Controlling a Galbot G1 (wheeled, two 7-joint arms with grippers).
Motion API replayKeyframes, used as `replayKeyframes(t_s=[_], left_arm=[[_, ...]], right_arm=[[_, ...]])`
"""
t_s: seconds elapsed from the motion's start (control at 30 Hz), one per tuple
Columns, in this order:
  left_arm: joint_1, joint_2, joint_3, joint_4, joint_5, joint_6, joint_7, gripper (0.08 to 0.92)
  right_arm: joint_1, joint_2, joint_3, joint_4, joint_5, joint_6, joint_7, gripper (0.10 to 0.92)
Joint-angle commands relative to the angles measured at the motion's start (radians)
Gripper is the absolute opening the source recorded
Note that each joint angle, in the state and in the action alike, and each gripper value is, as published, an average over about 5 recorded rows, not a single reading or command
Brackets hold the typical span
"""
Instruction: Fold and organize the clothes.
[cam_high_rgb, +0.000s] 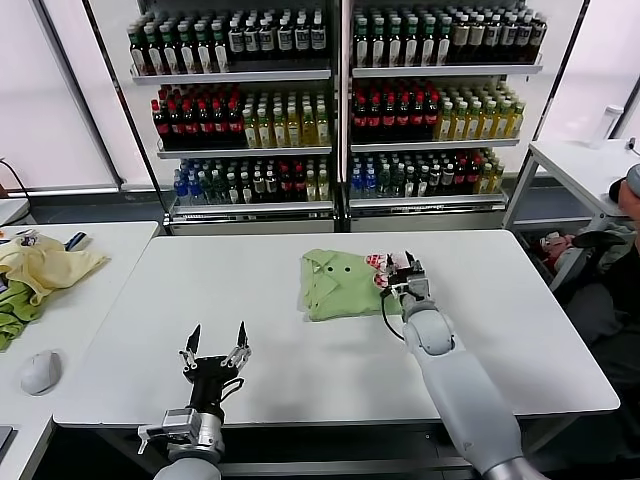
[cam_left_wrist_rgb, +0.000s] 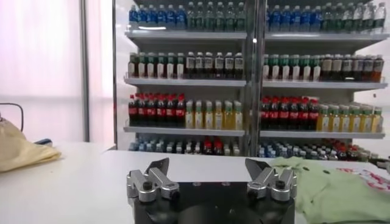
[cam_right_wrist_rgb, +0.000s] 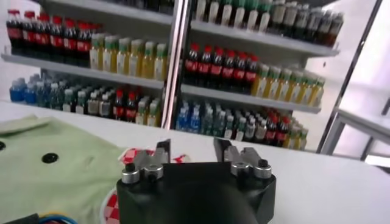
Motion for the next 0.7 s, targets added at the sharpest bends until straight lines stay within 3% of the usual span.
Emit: replayKeyframes(t_s=[0.03, 0.33, 0.7], left_arm=[[0.036, 0.003, 0.008, -0.056, 0.026, 0.001, 0.029, 0.823], [0.086, -0.001, 0.036, -0.126, 0.063, -0.010, 0.101, 0.823], [0.135, -0.007, 0.044, -0.175, 0.092, -0.026, 0.133, 0.823]], right_arm=[[-0.359, -0.099, 0.140, 0.463, -0.013, 0.064, -0.019, 0.578], [-0.732, -0.137, 0.351, 0.817, 0.036, 0.064, -0.090, 0.805], [-0.907, -0.091, 0.403, 0.935, -0.033, 0.136, -0.068, 0.823]])
